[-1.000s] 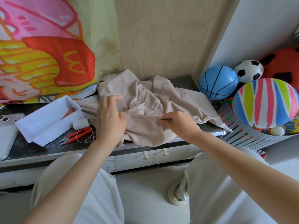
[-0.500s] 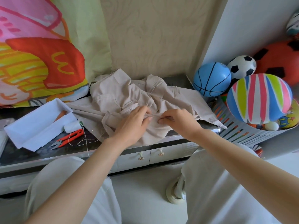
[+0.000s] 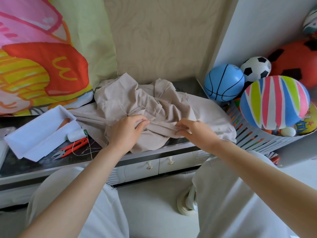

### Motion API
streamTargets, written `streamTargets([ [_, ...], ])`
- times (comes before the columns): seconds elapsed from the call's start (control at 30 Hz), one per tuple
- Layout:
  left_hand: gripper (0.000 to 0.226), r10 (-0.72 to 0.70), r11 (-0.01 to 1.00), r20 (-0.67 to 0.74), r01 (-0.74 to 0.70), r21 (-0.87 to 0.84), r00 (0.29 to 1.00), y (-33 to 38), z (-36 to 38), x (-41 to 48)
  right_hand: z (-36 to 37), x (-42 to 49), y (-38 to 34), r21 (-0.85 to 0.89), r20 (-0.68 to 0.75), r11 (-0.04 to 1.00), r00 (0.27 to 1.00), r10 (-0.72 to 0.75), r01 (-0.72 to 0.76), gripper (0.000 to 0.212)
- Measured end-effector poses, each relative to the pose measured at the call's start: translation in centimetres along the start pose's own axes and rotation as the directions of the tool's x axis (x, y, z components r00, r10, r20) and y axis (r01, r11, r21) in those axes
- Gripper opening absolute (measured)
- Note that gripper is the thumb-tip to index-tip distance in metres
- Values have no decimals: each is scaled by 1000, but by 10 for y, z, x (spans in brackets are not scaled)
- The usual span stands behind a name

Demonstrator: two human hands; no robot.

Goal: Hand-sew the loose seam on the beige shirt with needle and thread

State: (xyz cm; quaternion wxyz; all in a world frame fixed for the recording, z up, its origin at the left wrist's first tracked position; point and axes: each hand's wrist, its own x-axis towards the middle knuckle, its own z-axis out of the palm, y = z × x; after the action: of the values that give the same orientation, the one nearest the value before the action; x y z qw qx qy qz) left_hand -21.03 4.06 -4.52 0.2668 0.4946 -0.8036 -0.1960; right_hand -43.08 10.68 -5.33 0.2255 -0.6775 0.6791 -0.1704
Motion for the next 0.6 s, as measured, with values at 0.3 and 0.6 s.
streamTargets([
  [0.3, 29, -51, 996, 44, 47, 71, 998, -14, 2, -2, 1, 1, 7, 26, -27, 999, 999, 31, -30, 21],
  [0.6, 50, -103, 952, 225, 31, 305, 969, -20, 12, -5, 15, 2, 12, -53, 29, 995, 996, 86, -84, 22],
])
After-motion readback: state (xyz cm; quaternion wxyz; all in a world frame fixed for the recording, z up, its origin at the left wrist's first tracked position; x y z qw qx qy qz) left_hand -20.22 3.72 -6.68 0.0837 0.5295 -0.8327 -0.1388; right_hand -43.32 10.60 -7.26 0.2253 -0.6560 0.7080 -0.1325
